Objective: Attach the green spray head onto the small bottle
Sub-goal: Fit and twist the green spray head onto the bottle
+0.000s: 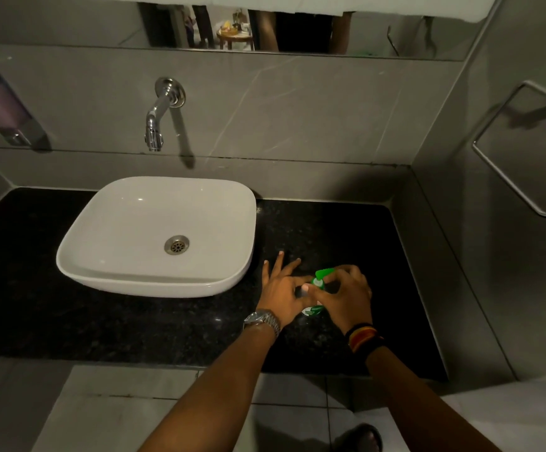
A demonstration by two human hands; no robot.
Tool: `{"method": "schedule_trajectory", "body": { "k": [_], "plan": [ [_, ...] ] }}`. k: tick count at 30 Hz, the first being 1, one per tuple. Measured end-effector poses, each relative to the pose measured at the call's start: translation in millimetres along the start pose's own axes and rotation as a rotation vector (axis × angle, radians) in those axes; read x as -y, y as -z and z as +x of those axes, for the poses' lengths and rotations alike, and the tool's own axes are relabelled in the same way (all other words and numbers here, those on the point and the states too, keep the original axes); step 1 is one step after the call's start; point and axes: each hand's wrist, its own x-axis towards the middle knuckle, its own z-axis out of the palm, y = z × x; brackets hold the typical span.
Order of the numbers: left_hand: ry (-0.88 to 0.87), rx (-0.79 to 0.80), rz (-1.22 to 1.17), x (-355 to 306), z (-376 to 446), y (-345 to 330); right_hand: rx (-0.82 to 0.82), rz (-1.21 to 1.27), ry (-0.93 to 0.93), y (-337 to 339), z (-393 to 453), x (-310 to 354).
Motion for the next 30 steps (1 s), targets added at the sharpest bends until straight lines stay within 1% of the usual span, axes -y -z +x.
{"method": "schedule_trajectory", "body": {
  "k": [2, 4, 8, 9, 11, 13, 15, 17, 19, 24, 27, 30],
  "plan": [
    [0.000, 0.005, -0.015, -0.8, -1.3, 0.7, 0.025, 0.083, 0.054, 3.6, -2.2, -6.7],
    [0.001, 0.004, -0.032, -2.0, -2.3, 1.6, 0.026, 0.116, 0.094, 6.3, -2.3, -9.9],
    [-0.001, 0.001, -0.027, -2.1, -1.1, 2.3, 0.017, 0.005, 0.002, 1.1, 4.5, -4.5],
    [0.000, -0.001, -0.022, -1.7, -0.7, 2.5, 0.021, 0.011, -0.012, 1.6, 4.2, -1.7],
    [0.000, -0.005, -0.010, -0.5, -0.7, 0.8, 0.044, 0.110, 0.010, 5.0, 1.7, -2.1],
    [0.004, -0.003, -0.024, -0.6, -1.9, -0.5, 0.097, 0.184, 0.071, 9.3, -0.2, -7.2],
    [0.004, -0.006, -0.041, -1.3, -2.9, -0.2, 0.097, 0.138, 0.107, 9.9, -0.1, -9.7],
    [-0.001, -0.007, -0.035, -2.3, -2.5, 0.4, 0.056, 0.069, 0.072, 8.9, 3.2, -6.4],
    [0.002, -0.009, -0.027, -2.3, -1.8, 0.9, 0.048, 0.038, 0.034, 8.0, 6.3, -0.5],
    [0.003, -0.007, -0.031, -2.3, -3.1, 0.7, 0.098, 0.069, 0.141, 7.9, 4.2, -8.6],
    [0.001, -0.017, -0.045, -4.4, -4.2, 2.3, 0.036, -0.031, 0.099, 5.9, 6.6, -4.5],
    [0.000, -0.020, -0.028, -4.4, -3.6, 3.3, 0.031, -0.020, 0.063, 4.2, 5.9, 1.5]
  ]
}}
